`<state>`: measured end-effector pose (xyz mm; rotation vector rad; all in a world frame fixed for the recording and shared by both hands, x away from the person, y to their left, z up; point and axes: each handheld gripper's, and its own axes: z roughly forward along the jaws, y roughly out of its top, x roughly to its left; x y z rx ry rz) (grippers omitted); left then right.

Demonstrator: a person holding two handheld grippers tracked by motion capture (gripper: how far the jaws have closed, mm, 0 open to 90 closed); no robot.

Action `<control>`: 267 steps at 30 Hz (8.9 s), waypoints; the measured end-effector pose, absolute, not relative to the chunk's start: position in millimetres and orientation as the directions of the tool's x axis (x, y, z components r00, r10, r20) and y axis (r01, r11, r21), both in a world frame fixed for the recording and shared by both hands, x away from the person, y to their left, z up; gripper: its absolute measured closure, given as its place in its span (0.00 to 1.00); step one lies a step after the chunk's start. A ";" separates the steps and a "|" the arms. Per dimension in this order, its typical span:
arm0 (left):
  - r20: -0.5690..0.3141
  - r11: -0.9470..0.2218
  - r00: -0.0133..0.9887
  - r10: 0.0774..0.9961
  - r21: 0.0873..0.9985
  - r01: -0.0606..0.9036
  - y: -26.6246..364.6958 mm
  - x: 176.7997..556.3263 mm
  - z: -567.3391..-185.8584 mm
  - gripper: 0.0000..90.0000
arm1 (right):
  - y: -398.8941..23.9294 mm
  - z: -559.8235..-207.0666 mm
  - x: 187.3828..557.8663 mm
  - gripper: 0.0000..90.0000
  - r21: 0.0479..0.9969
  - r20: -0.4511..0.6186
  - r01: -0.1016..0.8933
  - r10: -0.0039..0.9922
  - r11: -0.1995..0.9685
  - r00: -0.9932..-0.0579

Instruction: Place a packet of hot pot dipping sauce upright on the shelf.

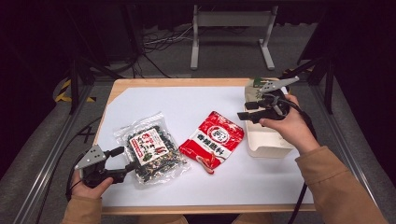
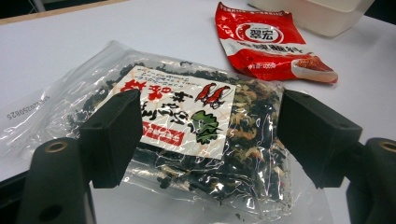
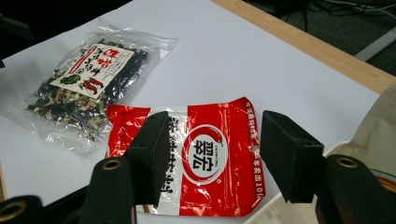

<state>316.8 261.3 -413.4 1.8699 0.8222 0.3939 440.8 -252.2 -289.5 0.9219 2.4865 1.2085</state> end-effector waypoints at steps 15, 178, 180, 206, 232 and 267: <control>-0.096 -0.241 0.691 0.716 0.895 0.374 267.5 308.8 -414.5 0.25 | -233.5 -315.6 462.0 0.50 0.694 0.073 0.490 0.625 0.527 -0.777; -0.102 -0.247 0.696 0.711 0.890 0.383 267.1 312.9 -416.3 0.26 | -182.4 -285.4 454.3 0.99 0.530 0.219 0.497 0.455 0.687 -0.863; -0.102 -0.247 0.696 0.710 0.890 0.383 267.4 312.9 -416.2 0.26 | -178.8 -278.8 449.1 1.00 0.533 0.203 0.477 0.442 0.698 -0.874; -0.103 -0.245 0.695 0.711 0.891 0.383 267.3 313.0 -416.1 0.26 | -180.3 -241.3 435.3 0.99 0.555 -0.013 0.286 0.353 0.781 -0.936; -0.101 -0.248 0.698 0.709 0.891 0.381 265.4 315.2 -416.1 0.27 | -234.4 -201.1 435.3 0.99 0.608 -0.142 0.211 0.367 0.765 -0.919; -0.105 -0.240 0.693 0.714 0.892 0.383 266.9 314.6 -416.2 0.25 | -304.0 -186.8 463.5 0.99 0.592 -0.330 0.168 0.427 0.788 -0.842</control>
